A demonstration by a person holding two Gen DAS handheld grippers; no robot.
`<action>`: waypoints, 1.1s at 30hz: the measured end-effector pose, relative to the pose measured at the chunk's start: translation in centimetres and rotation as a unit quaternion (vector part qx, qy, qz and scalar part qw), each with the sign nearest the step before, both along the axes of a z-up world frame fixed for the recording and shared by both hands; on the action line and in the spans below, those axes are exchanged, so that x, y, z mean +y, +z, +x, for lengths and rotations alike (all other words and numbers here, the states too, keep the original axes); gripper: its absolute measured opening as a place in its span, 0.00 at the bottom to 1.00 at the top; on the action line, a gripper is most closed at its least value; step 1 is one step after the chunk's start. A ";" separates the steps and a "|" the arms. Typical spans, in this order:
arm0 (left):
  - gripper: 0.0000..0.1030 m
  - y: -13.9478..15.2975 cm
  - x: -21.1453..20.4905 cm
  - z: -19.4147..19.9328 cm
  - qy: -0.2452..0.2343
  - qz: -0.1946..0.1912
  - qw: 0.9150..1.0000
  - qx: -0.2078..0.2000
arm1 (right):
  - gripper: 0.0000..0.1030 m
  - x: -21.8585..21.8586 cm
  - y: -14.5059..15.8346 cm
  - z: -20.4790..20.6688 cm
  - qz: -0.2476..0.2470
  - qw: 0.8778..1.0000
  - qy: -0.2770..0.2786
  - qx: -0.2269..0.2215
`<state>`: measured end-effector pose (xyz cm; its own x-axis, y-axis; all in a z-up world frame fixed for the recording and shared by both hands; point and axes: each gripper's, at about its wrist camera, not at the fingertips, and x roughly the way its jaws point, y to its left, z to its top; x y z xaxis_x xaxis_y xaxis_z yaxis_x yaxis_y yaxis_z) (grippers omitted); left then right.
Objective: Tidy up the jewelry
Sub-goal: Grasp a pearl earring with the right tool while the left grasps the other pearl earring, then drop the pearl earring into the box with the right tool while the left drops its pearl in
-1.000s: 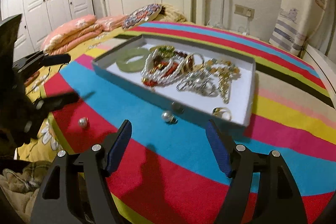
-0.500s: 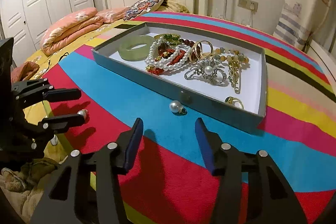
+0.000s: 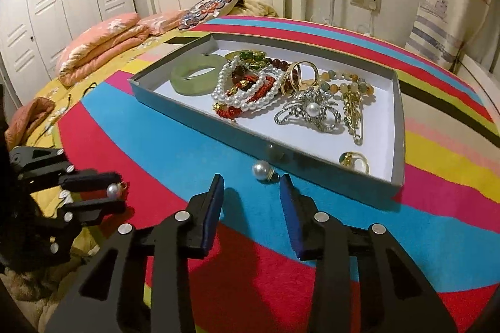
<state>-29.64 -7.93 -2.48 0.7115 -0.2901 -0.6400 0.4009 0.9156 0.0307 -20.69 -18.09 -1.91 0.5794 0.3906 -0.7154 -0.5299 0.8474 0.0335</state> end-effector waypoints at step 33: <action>0.14 1.0 0.3 0.7 0.011 0.002 1.000 -0.007 | 0.16 -0.7 1.6 -1.3 0.002 0.999 -0.013 -0.044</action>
<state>-28.97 -7.61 -1.47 0.7268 -0.2718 -0.6307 0.3809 0.9237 0.0409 -21.98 -18.82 -0.31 0.6504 0.3771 -0.6594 -0.5083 0.8611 -0.0090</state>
